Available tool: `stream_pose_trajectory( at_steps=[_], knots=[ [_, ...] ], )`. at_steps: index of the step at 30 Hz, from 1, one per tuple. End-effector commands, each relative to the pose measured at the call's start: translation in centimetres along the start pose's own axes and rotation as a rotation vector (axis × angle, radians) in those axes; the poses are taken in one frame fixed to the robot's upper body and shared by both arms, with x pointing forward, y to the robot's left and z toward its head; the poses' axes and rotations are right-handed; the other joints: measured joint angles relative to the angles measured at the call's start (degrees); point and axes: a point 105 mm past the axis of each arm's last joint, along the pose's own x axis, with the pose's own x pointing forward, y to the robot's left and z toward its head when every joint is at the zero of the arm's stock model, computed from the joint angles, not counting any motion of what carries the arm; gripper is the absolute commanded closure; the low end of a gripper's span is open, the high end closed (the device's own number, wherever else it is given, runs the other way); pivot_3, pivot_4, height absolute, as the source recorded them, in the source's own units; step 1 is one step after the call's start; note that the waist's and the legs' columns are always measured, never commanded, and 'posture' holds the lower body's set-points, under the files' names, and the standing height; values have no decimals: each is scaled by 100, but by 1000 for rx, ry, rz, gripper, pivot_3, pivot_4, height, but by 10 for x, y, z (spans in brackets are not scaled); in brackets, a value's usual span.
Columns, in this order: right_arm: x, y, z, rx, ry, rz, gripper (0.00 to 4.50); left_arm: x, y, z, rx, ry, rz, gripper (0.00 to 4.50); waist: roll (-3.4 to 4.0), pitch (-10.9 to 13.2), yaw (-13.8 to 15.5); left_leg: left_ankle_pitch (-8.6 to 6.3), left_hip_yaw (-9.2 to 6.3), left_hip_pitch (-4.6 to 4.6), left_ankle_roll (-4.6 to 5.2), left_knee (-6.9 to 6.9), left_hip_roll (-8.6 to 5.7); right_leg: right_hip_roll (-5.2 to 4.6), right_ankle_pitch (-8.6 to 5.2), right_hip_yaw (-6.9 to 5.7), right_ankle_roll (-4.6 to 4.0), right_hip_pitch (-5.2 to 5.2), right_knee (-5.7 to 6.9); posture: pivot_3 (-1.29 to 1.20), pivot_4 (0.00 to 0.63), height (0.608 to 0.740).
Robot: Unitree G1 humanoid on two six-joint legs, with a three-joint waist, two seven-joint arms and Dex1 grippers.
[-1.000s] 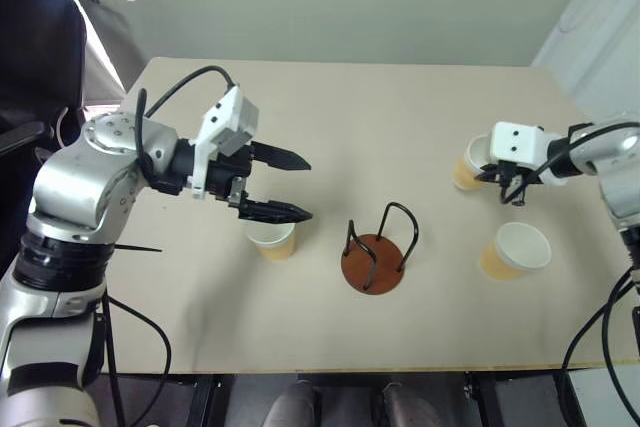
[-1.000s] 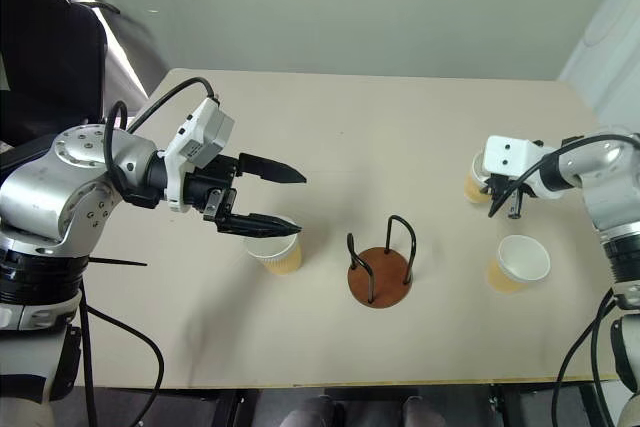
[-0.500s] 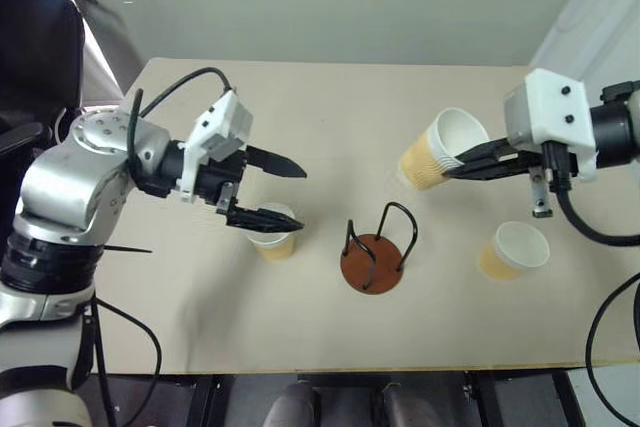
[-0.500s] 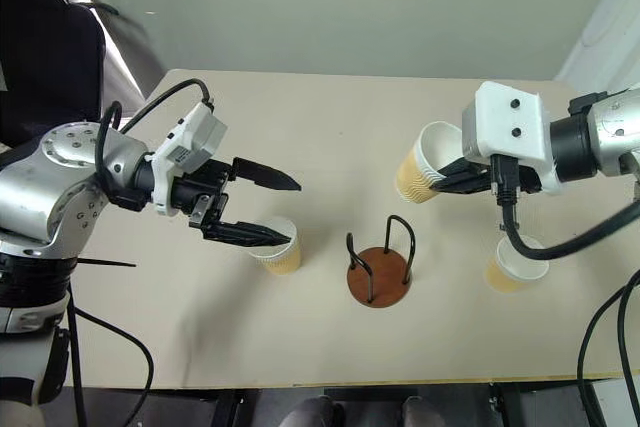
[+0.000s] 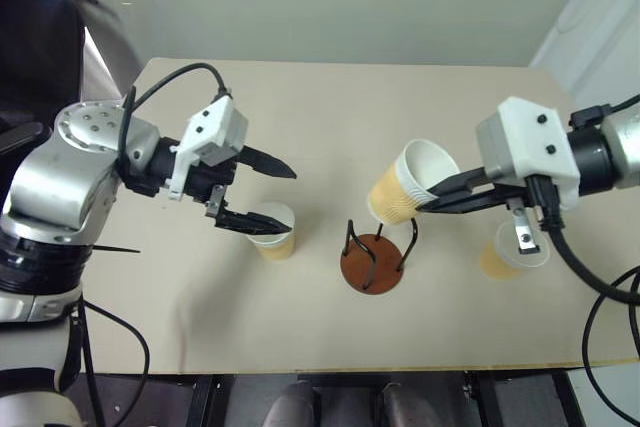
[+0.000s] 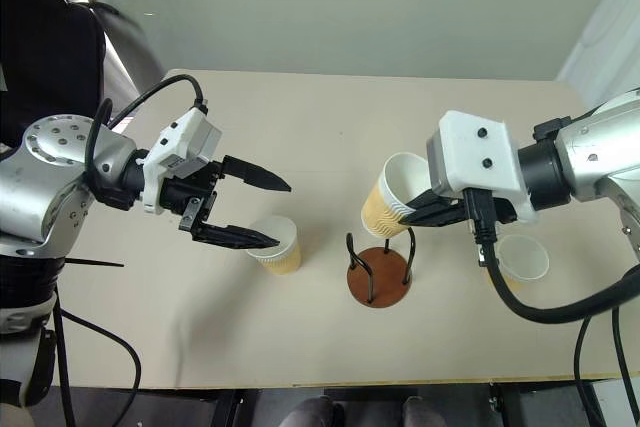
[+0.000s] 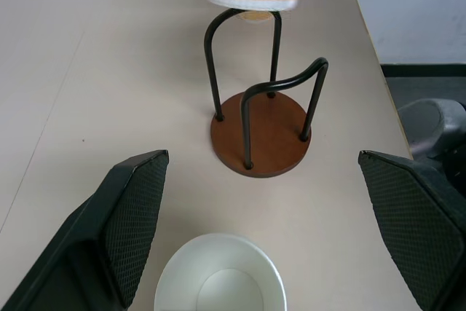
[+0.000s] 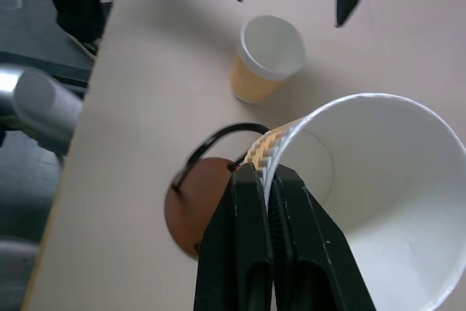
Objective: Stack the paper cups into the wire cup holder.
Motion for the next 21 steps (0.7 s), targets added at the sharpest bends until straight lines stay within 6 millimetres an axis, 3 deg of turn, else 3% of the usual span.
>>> stream_pose_trajectory(
  at_steps=[1,9,19,21],
  knots=[
    [5,5,-2,7,0,9,4468,-2,1,8,45,-11,16,0,0,0,1,0,0,0,0,0,0,0,0,0,0,0,0,0,150,740],
    [16,5,-22,9,58,15,4468,1,0,7,44,-20,8,0,0,0,2,0,0,1,1,1,0,0,0,0,0,0,4,0,150,740],
    [25,10,-26,3,58,44,4468,0,0,7,37,-25,15,0,-1,0,-2,-1,1,1,3,3,0,0,0,0,0,0,6,0,150,740],
    [26,10,-26,2,56,44,4082,0,0,7,35,-27,17,0,0,0,-2,-2,0,1,3,3,0,0,0,0,0,0,7,0,150,740]
  ],
)
